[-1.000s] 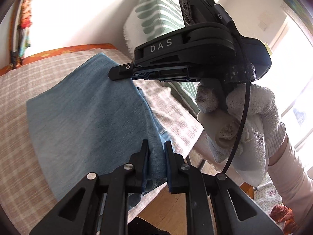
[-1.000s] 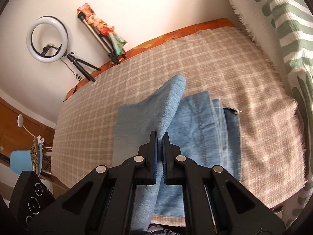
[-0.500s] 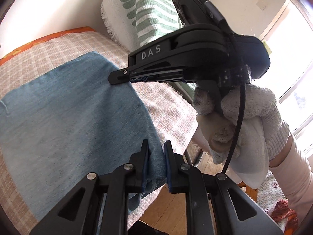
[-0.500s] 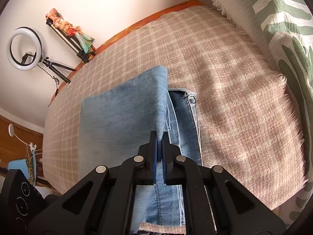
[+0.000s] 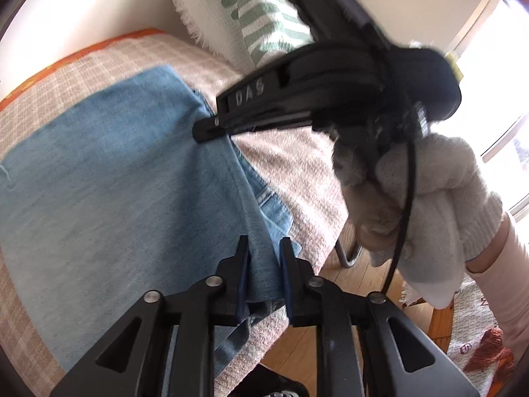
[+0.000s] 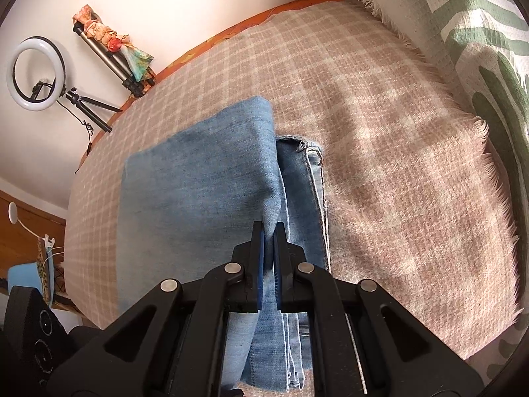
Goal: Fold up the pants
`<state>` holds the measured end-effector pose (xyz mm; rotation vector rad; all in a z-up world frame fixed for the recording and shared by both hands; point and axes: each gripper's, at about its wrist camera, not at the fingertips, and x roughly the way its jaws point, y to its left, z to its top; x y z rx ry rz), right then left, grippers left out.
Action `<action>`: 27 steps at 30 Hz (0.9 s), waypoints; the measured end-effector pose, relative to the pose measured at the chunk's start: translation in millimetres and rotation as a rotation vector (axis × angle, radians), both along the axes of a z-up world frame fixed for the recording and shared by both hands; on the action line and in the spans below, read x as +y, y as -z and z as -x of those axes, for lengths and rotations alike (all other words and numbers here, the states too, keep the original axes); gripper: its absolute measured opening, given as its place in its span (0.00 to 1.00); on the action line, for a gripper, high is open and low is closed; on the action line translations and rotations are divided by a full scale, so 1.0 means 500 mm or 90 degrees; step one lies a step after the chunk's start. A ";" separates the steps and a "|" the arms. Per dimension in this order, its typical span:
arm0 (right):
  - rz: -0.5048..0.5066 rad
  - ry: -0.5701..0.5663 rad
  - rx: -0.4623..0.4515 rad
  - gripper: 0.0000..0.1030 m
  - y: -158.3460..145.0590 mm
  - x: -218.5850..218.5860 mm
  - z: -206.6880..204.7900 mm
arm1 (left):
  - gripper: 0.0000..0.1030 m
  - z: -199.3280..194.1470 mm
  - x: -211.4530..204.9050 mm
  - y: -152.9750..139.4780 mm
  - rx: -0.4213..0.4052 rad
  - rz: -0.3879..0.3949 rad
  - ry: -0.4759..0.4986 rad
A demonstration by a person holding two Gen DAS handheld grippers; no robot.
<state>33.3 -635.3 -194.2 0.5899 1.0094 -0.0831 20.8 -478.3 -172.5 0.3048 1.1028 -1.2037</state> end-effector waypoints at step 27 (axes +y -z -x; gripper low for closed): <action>0.048 -0.075 -0.073 0.45 -0.043 0.110 0.129 | 0.22 0.010 0.112 -0.051 -0.024 0.000 -0.041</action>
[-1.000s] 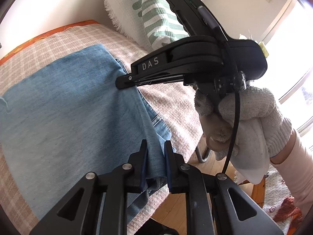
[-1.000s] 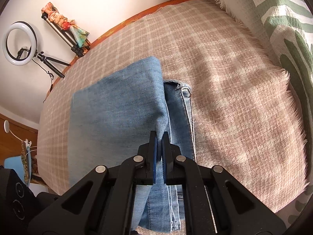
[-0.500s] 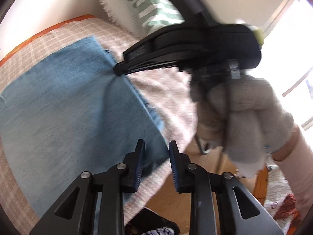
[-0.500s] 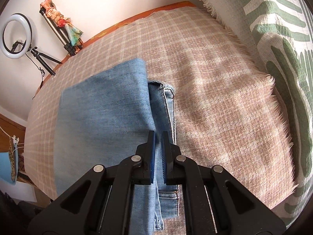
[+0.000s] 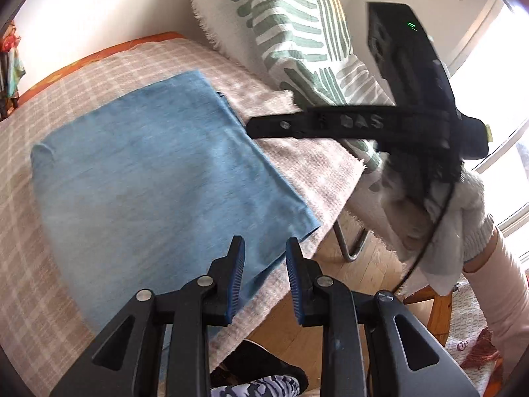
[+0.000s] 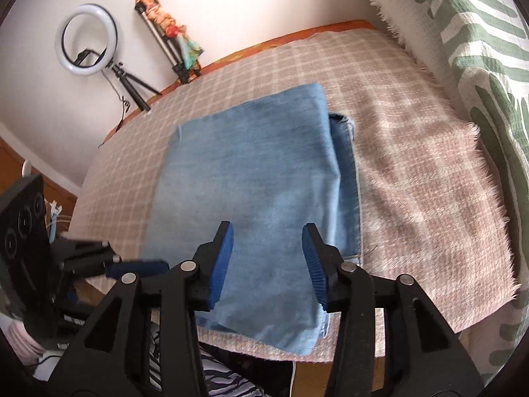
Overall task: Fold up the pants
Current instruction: 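Open the right tool and move both tools to the folded jeans' sides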
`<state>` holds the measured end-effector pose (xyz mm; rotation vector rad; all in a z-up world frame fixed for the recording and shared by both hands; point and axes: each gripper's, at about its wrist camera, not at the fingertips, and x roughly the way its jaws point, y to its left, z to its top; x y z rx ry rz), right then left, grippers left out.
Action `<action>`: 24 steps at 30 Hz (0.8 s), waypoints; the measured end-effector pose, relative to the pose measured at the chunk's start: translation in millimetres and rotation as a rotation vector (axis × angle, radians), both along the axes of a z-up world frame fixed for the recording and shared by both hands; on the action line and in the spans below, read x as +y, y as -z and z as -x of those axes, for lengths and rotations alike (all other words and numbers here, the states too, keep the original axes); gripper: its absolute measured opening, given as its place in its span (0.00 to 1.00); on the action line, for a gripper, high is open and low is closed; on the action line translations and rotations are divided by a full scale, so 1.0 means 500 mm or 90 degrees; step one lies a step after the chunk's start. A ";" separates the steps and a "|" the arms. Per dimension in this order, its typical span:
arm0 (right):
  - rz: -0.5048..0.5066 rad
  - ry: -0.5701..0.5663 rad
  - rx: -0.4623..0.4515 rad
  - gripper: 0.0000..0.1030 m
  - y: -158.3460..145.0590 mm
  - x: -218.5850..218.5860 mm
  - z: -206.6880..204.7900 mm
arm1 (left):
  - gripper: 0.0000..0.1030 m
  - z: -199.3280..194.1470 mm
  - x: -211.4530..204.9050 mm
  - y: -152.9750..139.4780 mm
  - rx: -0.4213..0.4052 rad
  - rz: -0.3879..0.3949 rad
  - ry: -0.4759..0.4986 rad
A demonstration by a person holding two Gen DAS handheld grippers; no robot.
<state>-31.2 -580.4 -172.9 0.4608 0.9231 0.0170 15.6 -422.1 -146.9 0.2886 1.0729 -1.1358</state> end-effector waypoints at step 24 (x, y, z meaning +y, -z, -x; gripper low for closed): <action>0.098 -0.028 0.046 0.83 0.035 0.023 -0.013 | 0.22 -0.197 0.180 0.119 0.056 -0.036 -0.171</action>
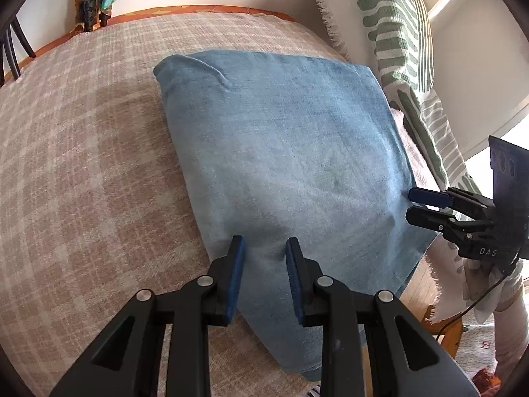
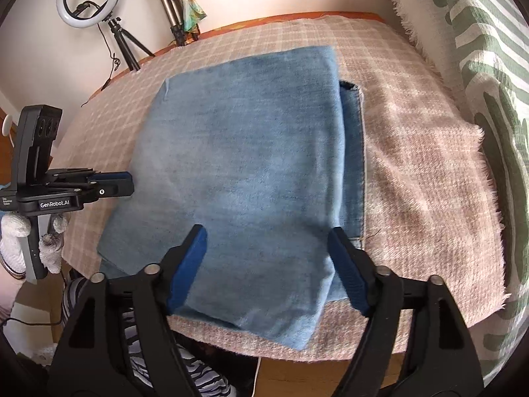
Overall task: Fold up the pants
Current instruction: 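Open the right tool and move both tools to the folded jeans' sides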
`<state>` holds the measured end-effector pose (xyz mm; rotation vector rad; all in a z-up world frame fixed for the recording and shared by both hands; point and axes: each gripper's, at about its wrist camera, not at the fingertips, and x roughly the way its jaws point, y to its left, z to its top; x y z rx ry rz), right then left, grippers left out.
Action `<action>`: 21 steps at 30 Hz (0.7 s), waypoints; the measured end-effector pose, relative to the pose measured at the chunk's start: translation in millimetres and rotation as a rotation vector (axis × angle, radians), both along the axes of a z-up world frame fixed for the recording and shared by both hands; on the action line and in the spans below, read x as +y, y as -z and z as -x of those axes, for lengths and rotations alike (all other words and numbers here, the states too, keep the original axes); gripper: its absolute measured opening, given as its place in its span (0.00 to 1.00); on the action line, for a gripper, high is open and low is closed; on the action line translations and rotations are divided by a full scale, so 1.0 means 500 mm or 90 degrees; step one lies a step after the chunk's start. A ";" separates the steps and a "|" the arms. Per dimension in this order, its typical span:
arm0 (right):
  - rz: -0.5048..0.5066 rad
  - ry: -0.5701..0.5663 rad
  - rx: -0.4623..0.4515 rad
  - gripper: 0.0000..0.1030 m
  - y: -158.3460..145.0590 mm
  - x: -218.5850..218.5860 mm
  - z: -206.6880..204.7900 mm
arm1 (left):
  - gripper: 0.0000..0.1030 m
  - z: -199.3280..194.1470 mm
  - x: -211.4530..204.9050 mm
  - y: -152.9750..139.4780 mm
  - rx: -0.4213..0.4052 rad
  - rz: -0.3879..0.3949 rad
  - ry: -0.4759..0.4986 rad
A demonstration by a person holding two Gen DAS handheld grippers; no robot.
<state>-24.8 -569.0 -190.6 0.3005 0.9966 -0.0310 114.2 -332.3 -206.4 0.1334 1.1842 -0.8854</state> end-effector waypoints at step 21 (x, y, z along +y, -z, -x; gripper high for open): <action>-0.121 0.035 0.021 0.97 0.079 -0.134 -0.108 | 0.22 -0.099 0.084 0.010 0.044 0.045 -0.064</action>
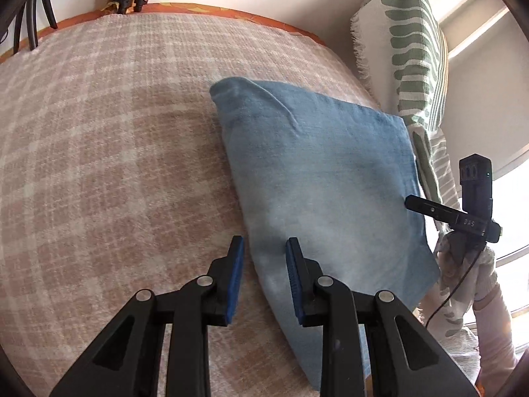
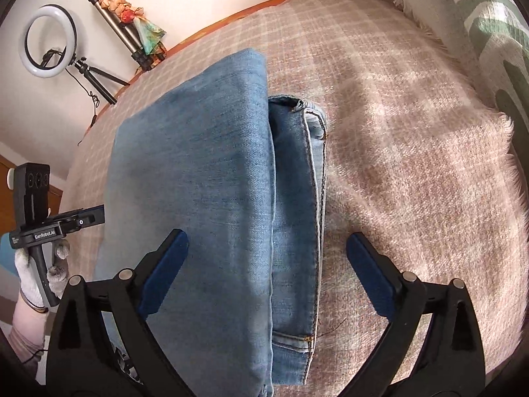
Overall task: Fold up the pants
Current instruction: 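Open the right tool and move both tools to the folded jeans' sides, then grasp the folded jeans with the left tool while the right tool grasps it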
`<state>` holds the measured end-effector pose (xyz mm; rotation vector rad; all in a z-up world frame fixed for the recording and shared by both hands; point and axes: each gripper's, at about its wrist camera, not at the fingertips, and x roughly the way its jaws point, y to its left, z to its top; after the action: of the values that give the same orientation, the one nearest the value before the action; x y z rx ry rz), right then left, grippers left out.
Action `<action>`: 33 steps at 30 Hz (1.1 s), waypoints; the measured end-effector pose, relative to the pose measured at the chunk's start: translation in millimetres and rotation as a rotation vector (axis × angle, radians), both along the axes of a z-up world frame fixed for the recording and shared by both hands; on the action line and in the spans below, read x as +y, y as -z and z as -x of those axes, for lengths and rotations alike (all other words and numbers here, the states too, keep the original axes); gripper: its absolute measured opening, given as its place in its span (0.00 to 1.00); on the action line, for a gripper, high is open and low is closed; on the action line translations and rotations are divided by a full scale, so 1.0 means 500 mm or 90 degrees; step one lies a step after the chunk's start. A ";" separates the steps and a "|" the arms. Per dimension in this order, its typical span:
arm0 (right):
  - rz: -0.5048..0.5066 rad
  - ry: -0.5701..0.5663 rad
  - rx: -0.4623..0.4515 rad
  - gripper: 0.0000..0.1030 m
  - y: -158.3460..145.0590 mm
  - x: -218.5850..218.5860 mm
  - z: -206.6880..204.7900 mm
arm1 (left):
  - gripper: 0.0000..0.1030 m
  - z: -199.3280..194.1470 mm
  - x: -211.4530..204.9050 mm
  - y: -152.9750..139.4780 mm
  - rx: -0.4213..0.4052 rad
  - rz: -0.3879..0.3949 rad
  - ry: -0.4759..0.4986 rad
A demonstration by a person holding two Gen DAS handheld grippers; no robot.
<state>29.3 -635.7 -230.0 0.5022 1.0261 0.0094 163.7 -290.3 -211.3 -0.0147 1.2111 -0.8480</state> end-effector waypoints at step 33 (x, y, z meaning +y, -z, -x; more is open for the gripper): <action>-0.081 -0.158 -0.092 0.93 0.007 -0.024 -0.035 | 0.96 -0.023 -0.095 0.016 -0.015 0.109 0.072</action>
<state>46.8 -647.9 -233.7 0.4797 0.9444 0.3296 175.3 -337.9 -219.2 -0.0753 1.1217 -1.0474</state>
